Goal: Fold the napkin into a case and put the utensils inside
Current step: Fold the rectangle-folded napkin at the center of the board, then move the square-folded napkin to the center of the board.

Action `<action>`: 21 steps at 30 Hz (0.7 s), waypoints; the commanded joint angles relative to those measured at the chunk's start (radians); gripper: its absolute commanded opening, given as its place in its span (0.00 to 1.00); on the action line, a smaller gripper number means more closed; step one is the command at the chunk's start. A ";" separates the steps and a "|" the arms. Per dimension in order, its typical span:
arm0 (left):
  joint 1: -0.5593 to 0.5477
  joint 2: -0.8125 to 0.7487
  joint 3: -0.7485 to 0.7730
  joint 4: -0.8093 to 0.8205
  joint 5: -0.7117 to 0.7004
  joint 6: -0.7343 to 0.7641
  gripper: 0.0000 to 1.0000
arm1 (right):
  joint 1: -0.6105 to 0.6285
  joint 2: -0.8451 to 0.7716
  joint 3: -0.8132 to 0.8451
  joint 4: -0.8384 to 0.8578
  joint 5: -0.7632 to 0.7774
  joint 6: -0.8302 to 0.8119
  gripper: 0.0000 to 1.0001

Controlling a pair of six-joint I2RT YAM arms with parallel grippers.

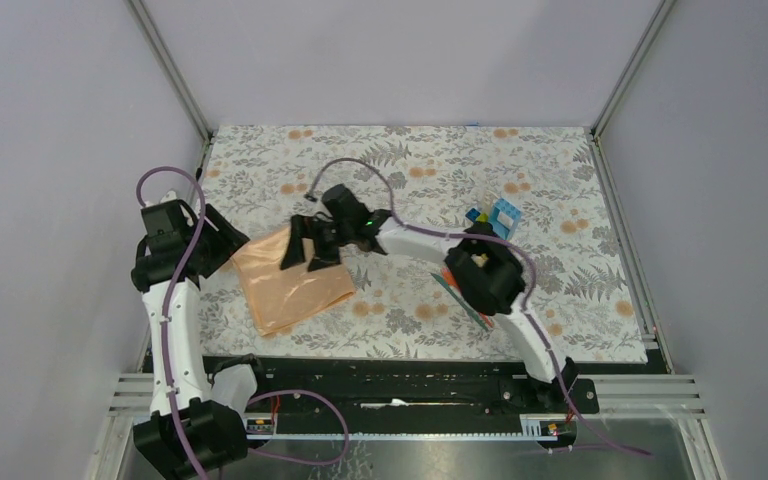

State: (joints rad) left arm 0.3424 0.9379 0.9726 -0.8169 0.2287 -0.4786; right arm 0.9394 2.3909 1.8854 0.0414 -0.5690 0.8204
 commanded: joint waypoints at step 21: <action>-0.090 0.047 -0.012 0.068 0.100 0.034 0.70 | -0.217 -0.310 -0.776 0.367 -0.214 0.077 0.61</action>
State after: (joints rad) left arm 0.2581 0.9977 0.9573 -0.7910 0.3111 -0.4595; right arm 0.7261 2.0296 1.1141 0.1932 -0.7124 0.7727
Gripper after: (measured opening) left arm 0.699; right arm 0.634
